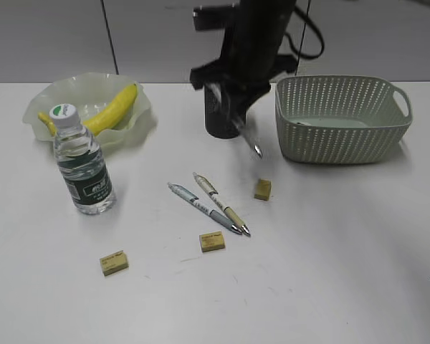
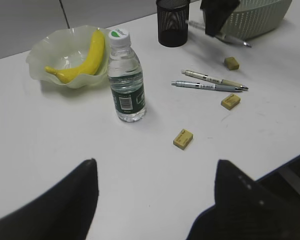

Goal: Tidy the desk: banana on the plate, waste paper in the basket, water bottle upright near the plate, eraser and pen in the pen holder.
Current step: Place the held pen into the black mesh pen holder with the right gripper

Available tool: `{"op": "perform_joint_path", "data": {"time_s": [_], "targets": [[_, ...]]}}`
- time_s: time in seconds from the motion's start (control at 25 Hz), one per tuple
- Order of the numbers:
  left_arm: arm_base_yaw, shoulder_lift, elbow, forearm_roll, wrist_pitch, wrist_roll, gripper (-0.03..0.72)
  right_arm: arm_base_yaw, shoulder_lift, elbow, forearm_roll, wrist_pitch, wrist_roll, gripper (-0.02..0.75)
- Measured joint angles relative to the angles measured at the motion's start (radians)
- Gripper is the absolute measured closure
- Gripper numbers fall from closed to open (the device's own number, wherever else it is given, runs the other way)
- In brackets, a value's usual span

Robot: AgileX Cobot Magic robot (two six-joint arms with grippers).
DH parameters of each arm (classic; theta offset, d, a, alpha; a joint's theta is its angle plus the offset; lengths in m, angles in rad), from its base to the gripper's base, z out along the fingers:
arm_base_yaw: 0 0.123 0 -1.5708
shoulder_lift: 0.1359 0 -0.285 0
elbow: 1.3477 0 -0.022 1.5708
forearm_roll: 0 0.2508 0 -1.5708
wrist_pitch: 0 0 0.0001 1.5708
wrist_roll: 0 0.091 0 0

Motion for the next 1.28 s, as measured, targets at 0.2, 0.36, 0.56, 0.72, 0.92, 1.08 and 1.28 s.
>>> {"op": "perform_joint_path", "data": {"time_s": [0.2, 0.36, 0.56, 0.72, 0.92, 1.08, 1.28], "targets": [[0.000, 0.000, 0.000, 0.000, 0.000, 0.000, 0.147, 0.000, -0.147, -0.005, -0.028, -0.199, -0.018, 0.605], [0.000, 0.000, 0.000, 0.000, 0.000, 0.000, 0.147, 0.000, -0.160, -0.007, -0.088, -0.446, -0.021, 0.605], [0.000, 0.000, 0.000, 0.000, 0.000, 0.000, 0.147, -0.004, -0.082, -0.007, -0.126, -0.720, -0.006, 0.605], [0.000, 0.000, 0.000, 0.001, 0.000, 0.000, 0.147, -0.016, 0.008, -0.006, -0.132, -0.843, 0.034, 0.605], [0.000, 0.000, 0.000, 0.001, 0.000, 0.000, 0.147, -0.032, 0.074, -0.006, -0.132, -0.912, 0.050, 0.605], [0.000, 0.000, 0.000, 0.001, 0.000, 0.000, 0.147, -0.048, 0.088, -0.005, -0.133, -0.929, 0.052, 0.605], [0.000, 0.000, 0.000, 0.001, 0.000, 0.000, 0.147, -0.065, 0.090, -0.004, -0.133, -0.934, 0.053, 0.605]]}}
